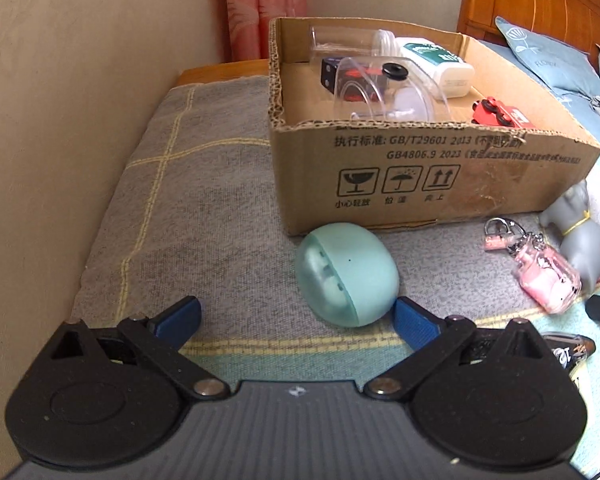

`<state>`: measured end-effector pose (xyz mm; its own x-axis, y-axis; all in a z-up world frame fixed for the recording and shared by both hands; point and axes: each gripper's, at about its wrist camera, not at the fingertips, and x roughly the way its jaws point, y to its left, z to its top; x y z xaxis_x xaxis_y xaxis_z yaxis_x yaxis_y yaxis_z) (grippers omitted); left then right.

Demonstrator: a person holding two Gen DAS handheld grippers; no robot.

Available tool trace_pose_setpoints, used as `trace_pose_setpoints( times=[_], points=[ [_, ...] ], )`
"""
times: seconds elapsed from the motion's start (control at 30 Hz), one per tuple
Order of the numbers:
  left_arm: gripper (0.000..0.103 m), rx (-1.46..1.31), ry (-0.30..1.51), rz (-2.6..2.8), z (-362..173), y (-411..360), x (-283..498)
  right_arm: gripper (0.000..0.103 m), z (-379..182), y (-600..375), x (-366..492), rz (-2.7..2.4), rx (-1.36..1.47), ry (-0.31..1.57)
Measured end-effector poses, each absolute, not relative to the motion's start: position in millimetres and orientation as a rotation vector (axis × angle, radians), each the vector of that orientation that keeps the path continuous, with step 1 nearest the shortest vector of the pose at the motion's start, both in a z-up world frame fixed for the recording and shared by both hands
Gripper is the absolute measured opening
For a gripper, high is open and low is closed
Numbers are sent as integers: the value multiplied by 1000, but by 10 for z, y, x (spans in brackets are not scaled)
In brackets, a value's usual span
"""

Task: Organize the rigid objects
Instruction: 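Lower left tool over the teal case while right tool lowers over the correction tape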

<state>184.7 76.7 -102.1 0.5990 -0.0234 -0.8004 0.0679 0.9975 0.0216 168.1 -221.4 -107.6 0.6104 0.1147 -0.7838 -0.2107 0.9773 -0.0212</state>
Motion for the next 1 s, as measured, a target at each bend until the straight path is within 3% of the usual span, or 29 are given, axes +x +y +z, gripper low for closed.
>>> trace_pose_setpoints(
  times=[0.37,0.53,1.0],
  points=[
    [97,36,904,-51,-1015,534,2009,103,-1071,-2214,1685,187,-114,892],
    [88,27,894,-25,-1001,592,1984,103,-1074,-2210,1679,188,-114,886],
    [77,1,888,-22,-989,761,1944,103,-978,-2209,1506,248,-124,920]
  ],
)
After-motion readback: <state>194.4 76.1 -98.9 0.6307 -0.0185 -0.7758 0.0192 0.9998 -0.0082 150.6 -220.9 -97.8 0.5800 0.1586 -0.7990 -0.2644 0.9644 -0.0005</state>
